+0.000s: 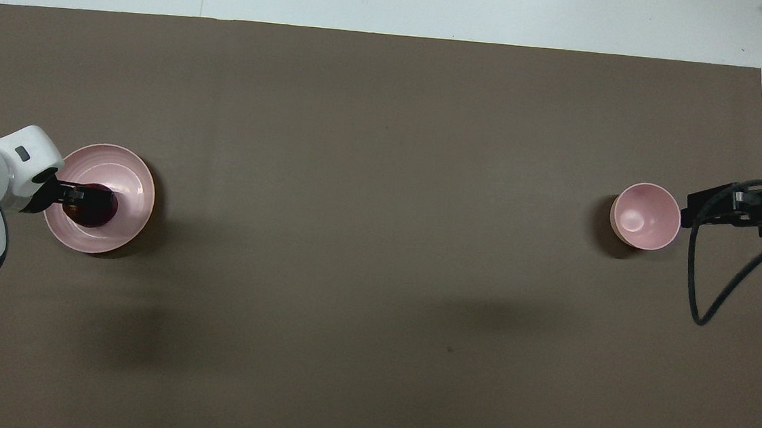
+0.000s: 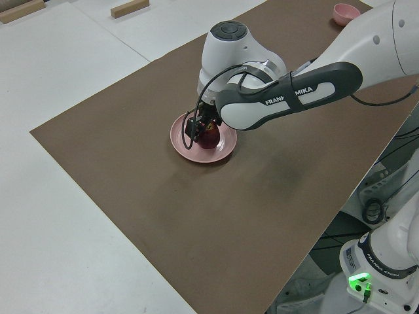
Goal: Move apple from plate to bowl
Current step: 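Grasp the apple with the left gripper while the right gripper advances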
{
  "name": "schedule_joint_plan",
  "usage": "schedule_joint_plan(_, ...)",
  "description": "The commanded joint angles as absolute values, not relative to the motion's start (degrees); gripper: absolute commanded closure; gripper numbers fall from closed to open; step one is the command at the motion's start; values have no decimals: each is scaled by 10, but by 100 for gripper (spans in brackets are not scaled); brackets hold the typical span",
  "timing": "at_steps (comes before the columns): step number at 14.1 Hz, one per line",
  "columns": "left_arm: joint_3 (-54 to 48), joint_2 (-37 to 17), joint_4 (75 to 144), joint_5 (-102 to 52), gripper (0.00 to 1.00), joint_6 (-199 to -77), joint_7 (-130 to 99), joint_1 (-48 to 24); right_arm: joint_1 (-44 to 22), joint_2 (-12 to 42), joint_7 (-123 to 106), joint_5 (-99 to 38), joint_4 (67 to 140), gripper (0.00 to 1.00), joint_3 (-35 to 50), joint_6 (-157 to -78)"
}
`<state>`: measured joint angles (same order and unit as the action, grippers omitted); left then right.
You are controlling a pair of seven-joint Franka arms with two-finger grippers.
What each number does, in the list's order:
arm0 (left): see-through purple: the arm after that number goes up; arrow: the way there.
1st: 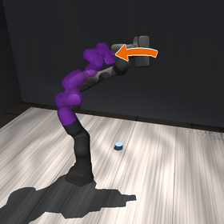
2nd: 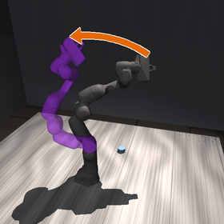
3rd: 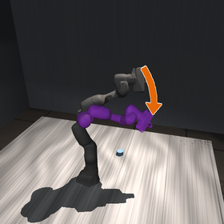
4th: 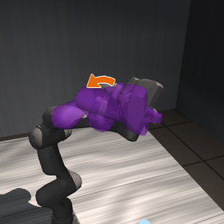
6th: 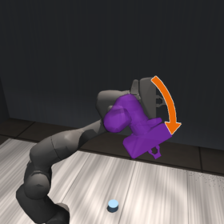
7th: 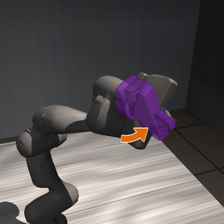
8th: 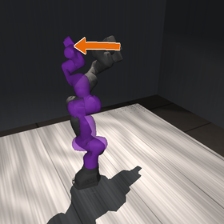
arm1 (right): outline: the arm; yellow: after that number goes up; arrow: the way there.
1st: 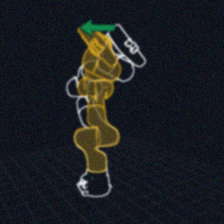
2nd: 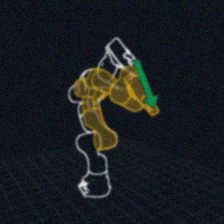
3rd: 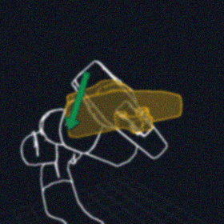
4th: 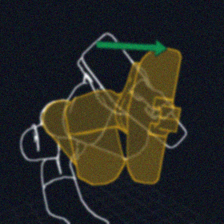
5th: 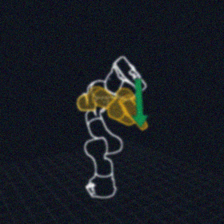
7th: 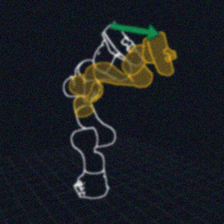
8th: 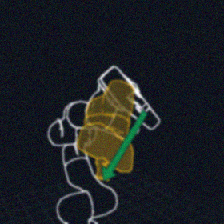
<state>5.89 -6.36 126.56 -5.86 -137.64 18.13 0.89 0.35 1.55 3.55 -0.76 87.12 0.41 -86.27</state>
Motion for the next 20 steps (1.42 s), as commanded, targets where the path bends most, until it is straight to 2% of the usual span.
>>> schedule_joint_plan(1,57,-60,1278,-68,33,-1396,194,14,9,14,24,-13,869,0,8,-853)
schedule_joint_plan(2,57,-62,1276,-68,56,-1397,194,14,9,14,21,-13,869,0,8,-853)
schedule_joint_plan(3,57,-62,1274,-68,84,-1397,194,13,9,14,23,-13,869,0,8,-852)
schedule_joint_plan(4,57,-63,1273,-68,98,-1397,194,12,8,12,24,-13,872,0,8,-853)
schedule_joint_plan(9,55,-41,1251,-68,100,-1383,190,5,3,-5,127,-63,903,0,20,-853)
schedule_joint_plan(13,41,-19,1228,-73,100,-1316,188,-8,2,-4,226,-124,926,0,20,-839)
schedule_joint_plan(17,16,-12,1182,-205,100,-1232,188,-10,-3,3,360,-211,947,0,21,-844)
schedule_joint_plan(20,-27,-7,1178,-256,100,-1211,186,-10,-25,5,436,-251,961,0,21,-866)
